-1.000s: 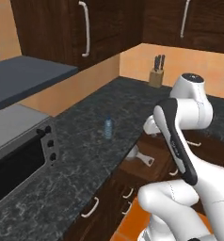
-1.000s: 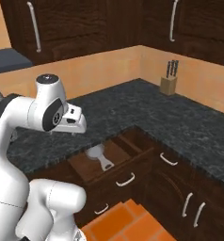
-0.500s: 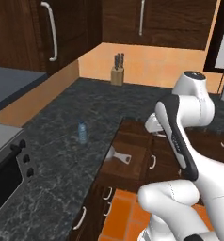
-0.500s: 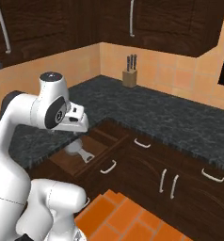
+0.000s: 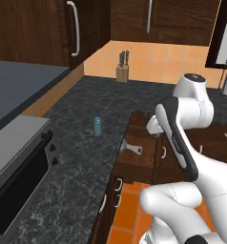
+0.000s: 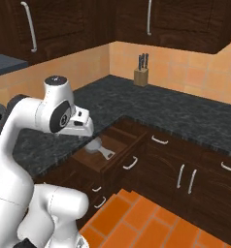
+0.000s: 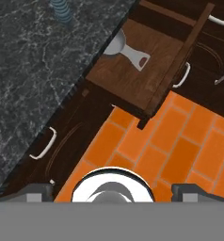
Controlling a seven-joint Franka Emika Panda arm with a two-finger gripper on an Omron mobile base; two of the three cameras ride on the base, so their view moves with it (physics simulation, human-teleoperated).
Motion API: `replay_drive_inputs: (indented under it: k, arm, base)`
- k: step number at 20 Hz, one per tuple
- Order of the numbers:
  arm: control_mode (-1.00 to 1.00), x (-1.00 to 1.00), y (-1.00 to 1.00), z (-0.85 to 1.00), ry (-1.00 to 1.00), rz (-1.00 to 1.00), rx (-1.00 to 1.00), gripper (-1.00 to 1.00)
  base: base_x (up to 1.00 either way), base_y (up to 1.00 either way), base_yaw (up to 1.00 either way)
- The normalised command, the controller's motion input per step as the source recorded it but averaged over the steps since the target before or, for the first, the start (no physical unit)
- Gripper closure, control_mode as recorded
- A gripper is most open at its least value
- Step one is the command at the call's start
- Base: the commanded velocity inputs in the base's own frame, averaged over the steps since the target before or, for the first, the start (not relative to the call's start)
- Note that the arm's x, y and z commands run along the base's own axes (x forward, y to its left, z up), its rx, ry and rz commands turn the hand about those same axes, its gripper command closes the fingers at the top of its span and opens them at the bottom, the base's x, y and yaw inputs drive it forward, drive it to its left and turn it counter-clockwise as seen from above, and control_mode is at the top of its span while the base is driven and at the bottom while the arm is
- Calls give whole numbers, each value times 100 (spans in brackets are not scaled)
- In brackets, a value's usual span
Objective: Pick the measuring cup from the drawer and place it on the counter.
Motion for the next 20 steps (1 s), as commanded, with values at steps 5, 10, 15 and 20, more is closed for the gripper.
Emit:
replay_drive_inputs:
  k: [5, 10, 15, 20]
  arm:
    - [-100, 85, -51, -18, 10, 5, 7, -100]
    - [-100, 97, -27, -82, 0, -17, 0, -100]
    - [-100, 94, -6, -91, 0, -30, 0, -100]
    - [-100, 45, -44, -64, 0, -27, 0, -100]
  base:
    - [0, 0, 0]
    - [0, 0, 0]
    - [0, 0, 0]
    - [0, 0, 0]
